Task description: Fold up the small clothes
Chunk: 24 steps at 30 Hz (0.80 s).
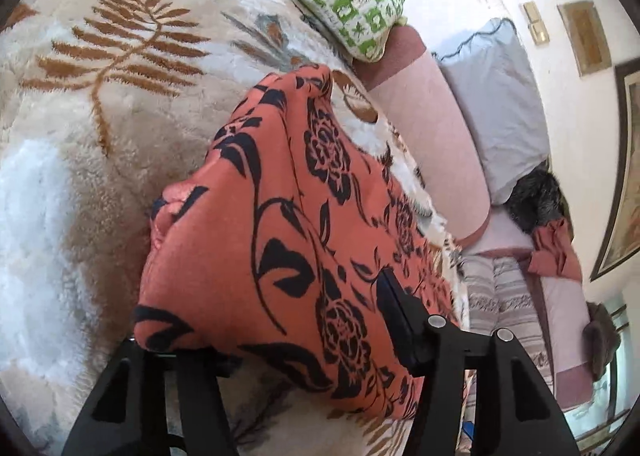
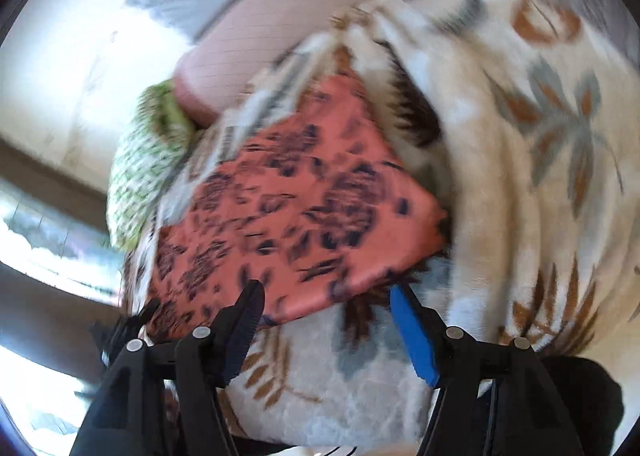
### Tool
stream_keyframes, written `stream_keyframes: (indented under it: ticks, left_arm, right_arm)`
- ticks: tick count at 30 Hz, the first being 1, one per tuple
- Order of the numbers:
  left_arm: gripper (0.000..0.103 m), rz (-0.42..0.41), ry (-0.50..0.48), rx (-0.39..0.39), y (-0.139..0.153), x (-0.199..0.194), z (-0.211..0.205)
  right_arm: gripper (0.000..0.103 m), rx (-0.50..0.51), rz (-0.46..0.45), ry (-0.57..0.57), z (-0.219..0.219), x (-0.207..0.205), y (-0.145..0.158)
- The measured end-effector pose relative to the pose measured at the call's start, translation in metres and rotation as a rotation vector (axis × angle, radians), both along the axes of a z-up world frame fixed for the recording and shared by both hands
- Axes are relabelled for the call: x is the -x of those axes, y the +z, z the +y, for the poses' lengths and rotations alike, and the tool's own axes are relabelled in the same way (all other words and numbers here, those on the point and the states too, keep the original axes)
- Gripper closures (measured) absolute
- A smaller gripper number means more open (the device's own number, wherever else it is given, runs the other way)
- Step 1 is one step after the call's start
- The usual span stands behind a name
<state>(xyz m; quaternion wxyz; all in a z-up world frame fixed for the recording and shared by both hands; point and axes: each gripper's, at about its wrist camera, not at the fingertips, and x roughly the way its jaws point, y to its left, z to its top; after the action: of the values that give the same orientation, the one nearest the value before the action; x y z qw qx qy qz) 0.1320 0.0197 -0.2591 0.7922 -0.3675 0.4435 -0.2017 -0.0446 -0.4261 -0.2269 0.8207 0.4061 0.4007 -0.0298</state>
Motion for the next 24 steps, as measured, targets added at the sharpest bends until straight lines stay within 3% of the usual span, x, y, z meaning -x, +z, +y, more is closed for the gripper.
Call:
stream_keyframes:
  ticks: [3,4,5,8,11,14,17,18,20,22,24]
  left_arm:
    - [0.077,-0.062,-0.004,-0.093,0.007,0.001,-0.006]
    - [0.078,-0.08,-0.007,-0.119,0.008,0.0,-0.008]
    - [0.078,-0.091,-0.006,-0.115,0.008,0.0,-0.009]
    - [0.08,-0.111,-0.009,-0.124,0.009,0.002,-0.007]
    - [0.079,-0.115,-0.008,-0.121,0.007,0.002,-0.006]
    - [0.062,-0.061,-0.004,-0.11,-0.003,-0.005,-0.01]
    - [0.056,-0.066,-0.006,-0.115,-0.005,-0.007,-0.015]
    - [0.056,-0.081,-0.017,-0.133,-0.003,-0.008,-0.019]
    - [0.057,-0.105,-0.03,-0.18,0.0,-0.01,-0.025]
    - [0.075,-0.116,-0.036,-0.213,-0.001,-0.014,-0.028]
    - [0.079,-0.117,-0.034,-0.206,-0.003,-0.016,-0.026]
  right_arm:
    - [0.052,0.053,-0.071,0.066,0.025,-0.019,0.019]
    - [0.062,0.074,-0.079,0.092,0.034,-0.031,0.021]
    - [0.066,0.11,-0.07,0.109,0.043,-0.046,0.022]
    - [0.071,0.181,-0.053,0.197,0.068,-0.093,0.009]
    - [0.073,0.152,-0.048,0.225,0.086,-0.135,-0.005]
    - [0.073,0.133,-0.054,0.232,0.093,-0.158,-0.016]
    - [0.075,0.065,0.022,0.279,0.101,-0.171,-0.052]
    - [0.083,0.087,-0.01,0.264,0.102,-0.169,-0.057]
    - [0.082,0.108,-0.038,0.268,0.103,-0.165,-0.056]
    - [0.082,0.085,-0.024,0.28,0.1,-0.167,-0.055]
    - [0.082,0.027,-0.018,0.287,0.093,-0.169,-0.059]
